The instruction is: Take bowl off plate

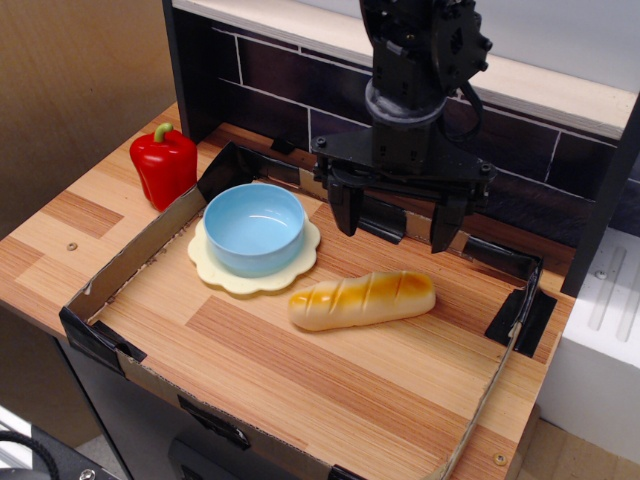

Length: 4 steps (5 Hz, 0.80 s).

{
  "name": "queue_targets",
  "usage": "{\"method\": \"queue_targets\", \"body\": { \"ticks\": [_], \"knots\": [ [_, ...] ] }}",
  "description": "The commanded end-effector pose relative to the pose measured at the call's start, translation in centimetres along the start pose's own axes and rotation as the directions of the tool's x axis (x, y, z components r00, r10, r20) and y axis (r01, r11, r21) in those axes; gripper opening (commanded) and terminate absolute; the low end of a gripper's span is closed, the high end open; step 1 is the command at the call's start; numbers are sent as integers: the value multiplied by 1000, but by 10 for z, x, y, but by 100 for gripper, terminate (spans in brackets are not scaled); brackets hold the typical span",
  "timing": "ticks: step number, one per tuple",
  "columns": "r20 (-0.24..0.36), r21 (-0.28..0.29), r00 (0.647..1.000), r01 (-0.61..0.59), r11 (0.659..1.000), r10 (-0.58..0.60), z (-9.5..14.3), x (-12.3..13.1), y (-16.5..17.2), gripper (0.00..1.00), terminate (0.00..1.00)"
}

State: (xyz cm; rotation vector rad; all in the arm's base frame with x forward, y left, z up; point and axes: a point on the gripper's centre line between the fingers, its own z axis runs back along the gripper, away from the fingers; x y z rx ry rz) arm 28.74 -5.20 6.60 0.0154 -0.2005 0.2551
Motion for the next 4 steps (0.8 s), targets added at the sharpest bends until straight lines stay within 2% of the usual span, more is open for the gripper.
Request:
{"method": "queue_targets", "body": {
  "ticks": [1, 2, 3, 4],
  "knots": [
    [0, 0, 1000, 0, 1000, 0, 0, 0, 0, 100, 0],
    [30, 15, 992, -126, 992, 126, 13, -1, 29, 100, 0],
    [33, 5, 983, -182, 983, 181, 23, -1, 63, 100, 0],
    [66, 26, 961, -270, 962, 268, 30, -1, 93, 100, 0]
  ]
}}
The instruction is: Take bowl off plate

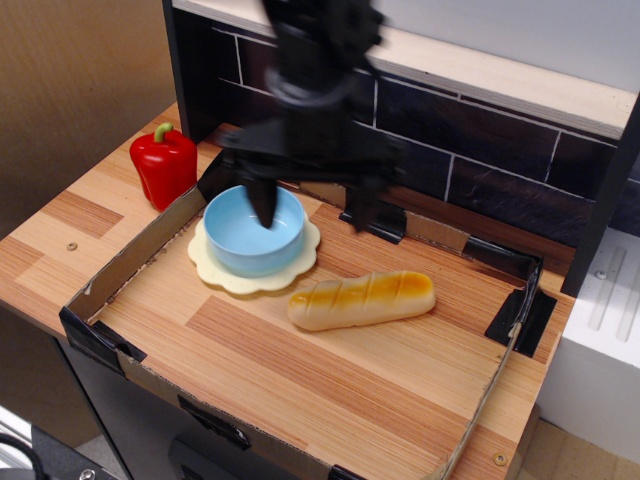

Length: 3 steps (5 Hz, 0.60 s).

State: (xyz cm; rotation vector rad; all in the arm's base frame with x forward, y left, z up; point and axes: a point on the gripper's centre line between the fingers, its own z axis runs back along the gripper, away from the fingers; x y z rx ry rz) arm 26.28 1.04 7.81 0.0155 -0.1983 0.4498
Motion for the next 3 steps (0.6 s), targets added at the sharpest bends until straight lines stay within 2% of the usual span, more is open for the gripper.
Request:
{"method": "queue_targets", "body": {
  "ticks": [1, 2, 3],
  "knots": [
    [62, 64, 975, -215, 975, 211, 3, 15, 50, 100, 0],
    [62, 92, 957, -289, 953, 284, -12, 14, 61, 100, 0],
    [75, 95, 933, -357, 929, 351, -23, 11, 66, 100, 0]
  ]
}}
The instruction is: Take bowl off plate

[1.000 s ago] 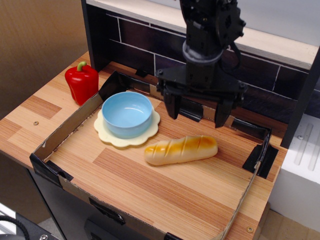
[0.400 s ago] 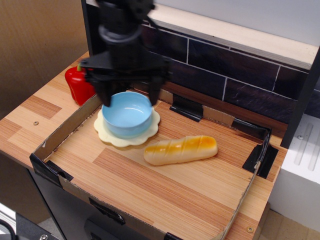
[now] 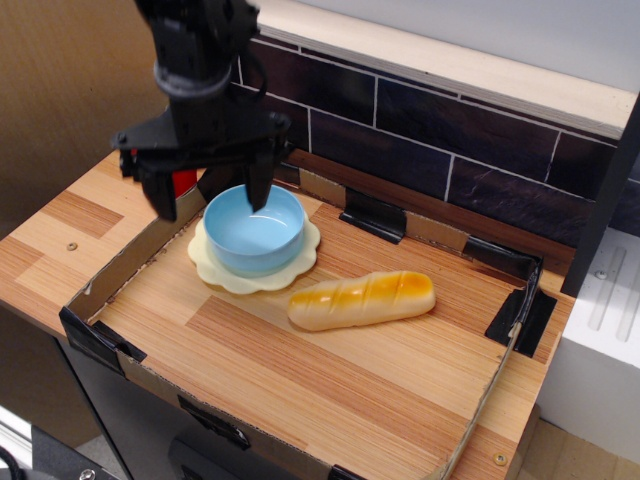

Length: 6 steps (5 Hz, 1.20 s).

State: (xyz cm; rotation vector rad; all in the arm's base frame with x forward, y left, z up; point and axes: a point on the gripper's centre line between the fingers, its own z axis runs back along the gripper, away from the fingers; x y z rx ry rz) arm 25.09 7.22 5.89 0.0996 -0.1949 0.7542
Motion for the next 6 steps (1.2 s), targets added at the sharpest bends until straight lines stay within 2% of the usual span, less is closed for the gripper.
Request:
{"method": "queue_targets", "body": {
  "ticks": [1, 2, 3, 4, 6],
  "knots": [
    [28, 4, 993, -113, 994, 113, -17, -2, 4, 100, 0],
    [27, -7, 990, -138, 990, 138, -26, -3, 2, 100, 0],
    [34, -5, 987, -156, 988, 156, -30, -2, 0, 0, 0],
    [35, -4, 987, -154, 988, 154, -32, 0, 0, 0, 0],
    [56, -49, 987, -145, 988, 148, -16, 9, -3, 0, 0]
  ]
}}
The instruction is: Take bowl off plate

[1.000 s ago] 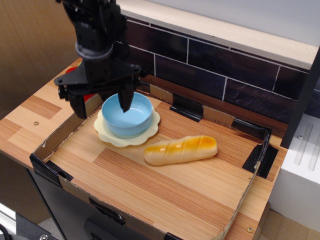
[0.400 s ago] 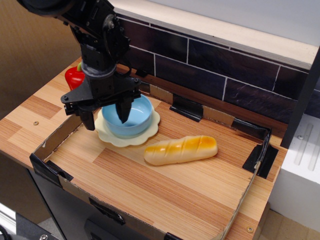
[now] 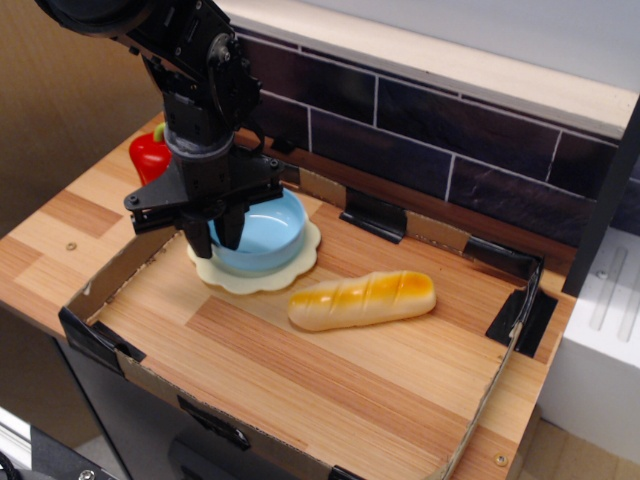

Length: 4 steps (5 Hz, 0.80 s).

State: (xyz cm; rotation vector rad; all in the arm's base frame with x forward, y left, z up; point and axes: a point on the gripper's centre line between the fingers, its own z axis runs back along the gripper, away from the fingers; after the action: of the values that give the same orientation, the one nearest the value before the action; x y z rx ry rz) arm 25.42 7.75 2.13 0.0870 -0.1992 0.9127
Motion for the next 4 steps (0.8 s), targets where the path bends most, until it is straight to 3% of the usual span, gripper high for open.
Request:
{"method": "queue_targets", "body": {
  "ticks": [1, 2, 4],
  "knots": [
    [57, -113, 998, 25, 993, -18, 38, 14, -2, 0, 0],
    [42, -171, 991, 131, 977, -125, 50, 6, 16, 0, 0],
    [-56, -147, 913, 393, 908, -405, 42, -15, 65, 0, 0]
  ]
}}
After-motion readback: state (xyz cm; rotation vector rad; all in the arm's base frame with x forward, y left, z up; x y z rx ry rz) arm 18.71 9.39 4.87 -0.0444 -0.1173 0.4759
